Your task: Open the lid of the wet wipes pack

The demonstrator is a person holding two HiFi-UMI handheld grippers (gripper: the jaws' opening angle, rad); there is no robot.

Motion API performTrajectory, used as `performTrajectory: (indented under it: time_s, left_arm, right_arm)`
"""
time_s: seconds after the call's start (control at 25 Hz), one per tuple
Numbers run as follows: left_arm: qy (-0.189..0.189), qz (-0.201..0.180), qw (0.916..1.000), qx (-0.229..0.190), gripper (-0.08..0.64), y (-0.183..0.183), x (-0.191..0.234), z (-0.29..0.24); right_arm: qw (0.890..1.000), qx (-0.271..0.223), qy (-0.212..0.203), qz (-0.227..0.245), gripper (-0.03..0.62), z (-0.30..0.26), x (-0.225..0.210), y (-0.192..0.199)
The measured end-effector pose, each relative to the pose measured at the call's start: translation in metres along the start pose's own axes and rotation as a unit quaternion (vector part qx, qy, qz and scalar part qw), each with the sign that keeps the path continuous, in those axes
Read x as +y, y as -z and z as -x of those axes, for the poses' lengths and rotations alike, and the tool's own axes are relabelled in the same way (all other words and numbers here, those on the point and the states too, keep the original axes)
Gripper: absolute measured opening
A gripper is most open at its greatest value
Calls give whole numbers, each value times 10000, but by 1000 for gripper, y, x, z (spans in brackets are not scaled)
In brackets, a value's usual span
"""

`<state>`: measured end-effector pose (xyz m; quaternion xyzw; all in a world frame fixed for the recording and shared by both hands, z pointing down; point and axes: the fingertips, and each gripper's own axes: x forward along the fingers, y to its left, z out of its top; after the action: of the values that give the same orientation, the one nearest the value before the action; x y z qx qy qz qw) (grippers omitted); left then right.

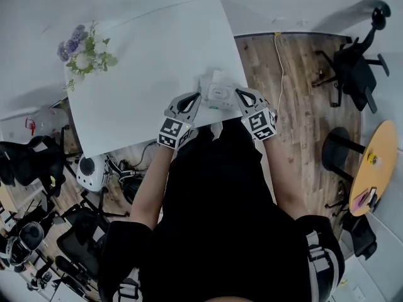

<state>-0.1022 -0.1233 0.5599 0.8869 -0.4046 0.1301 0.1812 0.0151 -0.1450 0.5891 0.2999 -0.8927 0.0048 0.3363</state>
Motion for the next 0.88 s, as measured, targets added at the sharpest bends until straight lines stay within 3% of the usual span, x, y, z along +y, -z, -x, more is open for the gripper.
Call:
performTrajectory:
  time_s: [0.28,0.52,0.88]
  left_arm:
    - [59,-80,9999,37,25,-5,-3,9]
    - [82,-138,9998,88,25,-5,-7,17]
    - [56,-122,9999,95,25,-5,-8,26]
  right_arm:
    - [9998,-49,104,-137,15,14,9,3]
    - [9978,-206,17,-625,15,23,12,9]
    - [9962,-337,-36,-806,15,29,18,6]
